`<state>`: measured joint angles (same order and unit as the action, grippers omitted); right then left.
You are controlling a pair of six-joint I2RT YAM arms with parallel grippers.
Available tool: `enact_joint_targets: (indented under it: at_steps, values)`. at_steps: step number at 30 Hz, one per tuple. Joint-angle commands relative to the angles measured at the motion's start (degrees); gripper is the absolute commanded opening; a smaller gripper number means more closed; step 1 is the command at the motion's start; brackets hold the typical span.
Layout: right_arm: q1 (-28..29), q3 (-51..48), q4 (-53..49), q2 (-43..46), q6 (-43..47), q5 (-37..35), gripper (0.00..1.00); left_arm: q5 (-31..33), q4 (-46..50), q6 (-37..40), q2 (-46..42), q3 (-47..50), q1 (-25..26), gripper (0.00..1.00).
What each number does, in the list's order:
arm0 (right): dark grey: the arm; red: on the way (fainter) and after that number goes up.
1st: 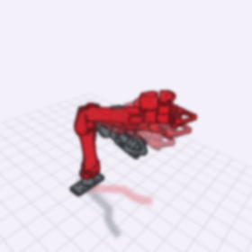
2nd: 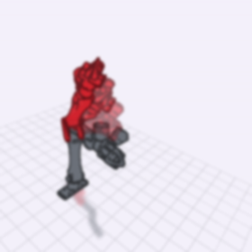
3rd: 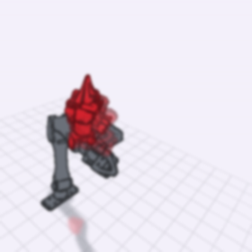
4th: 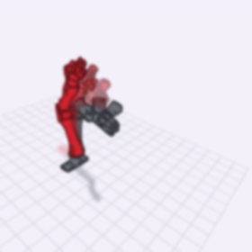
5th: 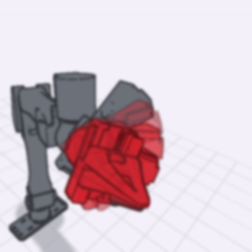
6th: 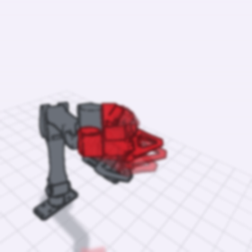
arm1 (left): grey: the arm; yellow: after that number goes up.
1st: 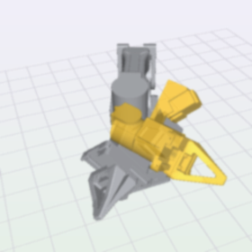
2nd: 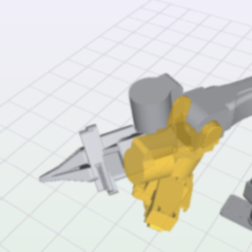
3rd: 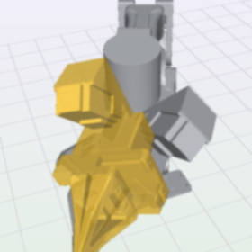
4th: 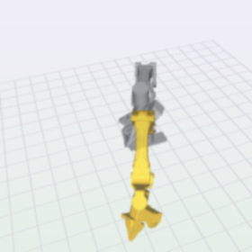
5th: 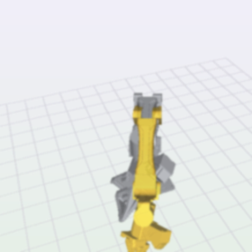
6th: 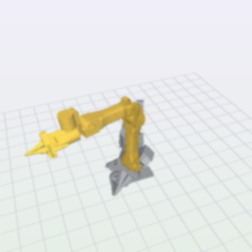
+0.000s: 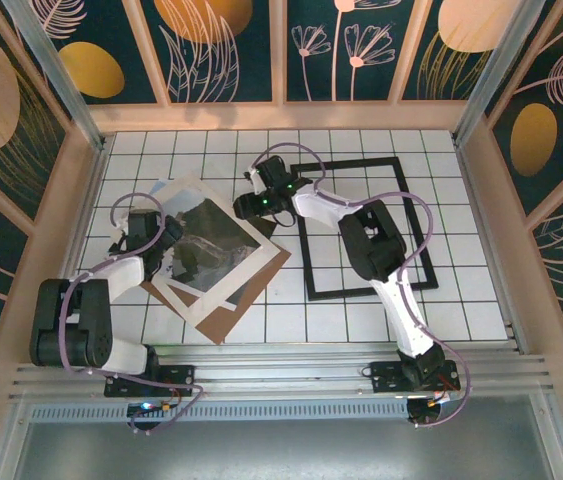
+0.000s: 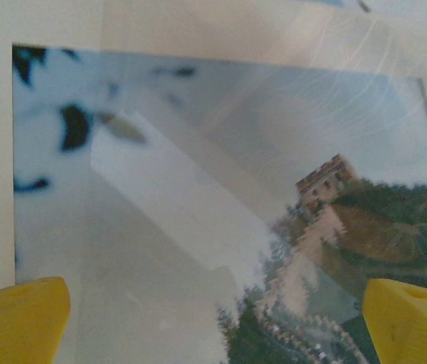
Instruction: Put the photo into the frame
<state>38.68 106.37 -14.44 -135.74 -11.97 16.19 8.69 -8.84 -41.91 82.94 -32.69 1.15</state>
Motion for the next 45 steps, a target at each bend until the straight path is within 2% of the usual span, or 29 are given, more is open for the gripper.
enact_joint_targets:
  at_steps: [1,9,17,25,45]
  values:
    - [0.0,4.2,-3.5,-2.8,-1.7,0.9,0.66,-2.3,-3.0,-1.2,1.3,1.4,-0.3,0.98]
    - [0.3,10.8,-7.5,-7.7,-4.3,4.1,0.62,-6.0,-5.9,-0.8,3.8,2.3,-0.3,0.97]
    - [-0.5,10.4,-6.4,-6.7,-6.4,13.2,0.61,-7.0,-7.4,-0.4,5.9,2.1,-0.3,0.97]
    - [-2.5,7.3,-2.6,-4.4,-8.4,19.2,0.63,-6.9,-7.9,0.1,6.4,2.1,-0.3,0.97]
    - [-5.1,-0.2,1.9,0.3,-5.6,33.2,0.63,-6.3,-7.8,1.0,6.1,2.0,-0.2,0.97]
